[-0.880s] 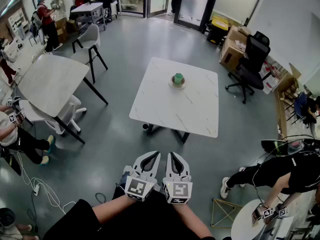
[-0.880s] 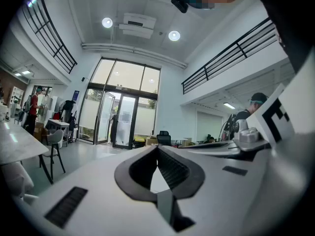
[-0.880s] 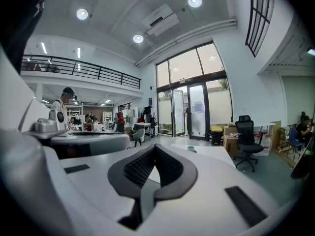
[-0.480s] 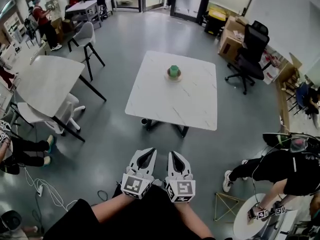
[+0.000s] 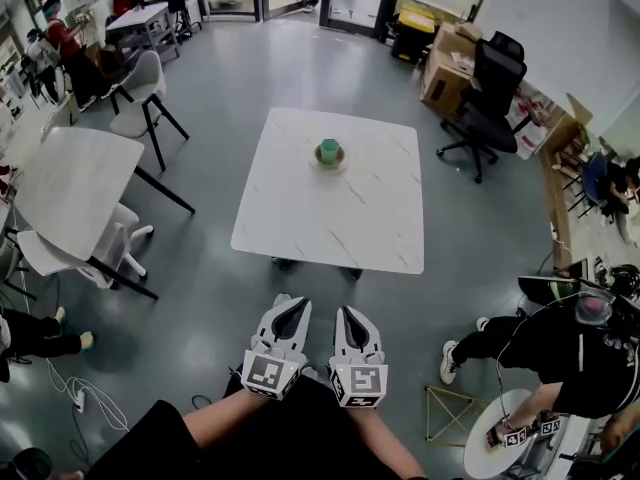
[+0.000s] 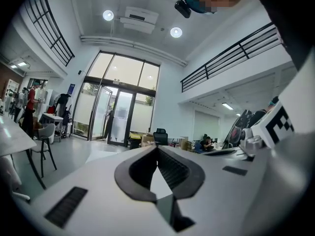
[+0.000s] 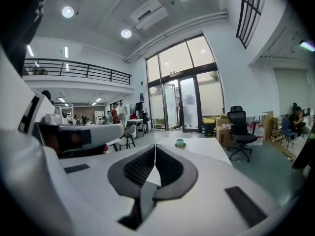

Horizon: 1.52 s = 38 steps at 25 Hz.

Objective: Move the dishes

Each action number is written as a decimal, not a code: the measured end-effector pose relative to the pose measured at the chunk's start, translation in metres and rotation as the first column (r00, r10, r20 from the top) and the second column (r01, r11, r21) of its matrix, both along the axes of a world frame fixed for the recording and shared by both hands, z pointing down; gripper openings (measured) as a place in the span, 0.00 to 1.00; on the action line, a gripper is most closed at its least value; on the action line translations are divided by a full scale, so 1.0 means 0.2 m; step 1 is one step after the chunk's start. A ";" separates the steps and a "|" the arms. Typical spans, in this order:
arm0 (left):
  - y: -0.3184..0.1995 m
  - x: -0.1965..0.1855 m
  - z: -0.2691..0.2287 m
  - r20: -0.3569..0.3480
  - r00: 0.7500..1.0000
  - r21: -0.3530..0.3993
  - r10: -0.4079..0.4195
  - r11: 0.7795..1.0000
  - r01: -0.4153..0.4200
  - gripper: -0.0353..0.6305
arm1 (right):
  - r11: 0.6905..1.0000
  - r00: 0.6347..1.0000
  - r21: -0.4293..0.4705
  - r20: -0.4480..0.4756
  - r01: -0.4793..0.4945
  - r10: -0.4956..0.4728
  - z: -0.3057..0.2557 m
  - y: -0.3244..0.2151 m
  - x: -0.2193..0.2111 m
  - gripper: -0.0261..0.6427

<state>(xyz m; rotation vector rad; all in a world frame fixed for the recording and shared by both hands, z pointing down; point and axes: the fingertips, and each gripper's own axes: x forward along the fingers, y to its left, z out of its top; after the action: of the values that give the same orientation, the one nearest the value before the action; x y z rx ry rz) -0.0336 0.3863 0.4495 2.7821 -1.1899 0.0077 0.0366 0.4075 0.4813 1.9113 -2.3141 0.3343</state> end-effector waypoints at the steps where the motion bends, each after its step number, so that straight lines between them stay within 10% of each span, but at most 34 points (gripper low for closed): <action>1: -0.05 0.02 0.00 0.000 1.000 0.000 0.008 1.000 -0.008 0.08 | 1.000 1.000 -0.003 -0.009 -0.021 0.021 0.01 -0.05 0.03 0.06; 12: -0.79 0.11 -0.10 -0.067 0.992 0.018 0.110 0.994 -0.109 0.08 | 0.998 0.998 -0.050 -0.057 0.035 -0.037 -0.02 -0.78 0.01 0.06; 38: -1.97 0.06 0.18 -0.069 0.998 -0.140 0.002 0.990 -0.012 0.08 | 0.973 0.999 -0.231 -0.043 0.023 -0.034 0.25 -2.00 0.11 0.06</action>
<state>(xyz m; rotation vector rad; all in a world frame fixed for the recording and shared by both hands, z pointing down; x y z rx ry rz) -0.0209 -0.0075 0.4864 2.6428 -1.1183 -0.0037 0.0594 0.0081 0.5314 1.7543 -2.1637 0.5247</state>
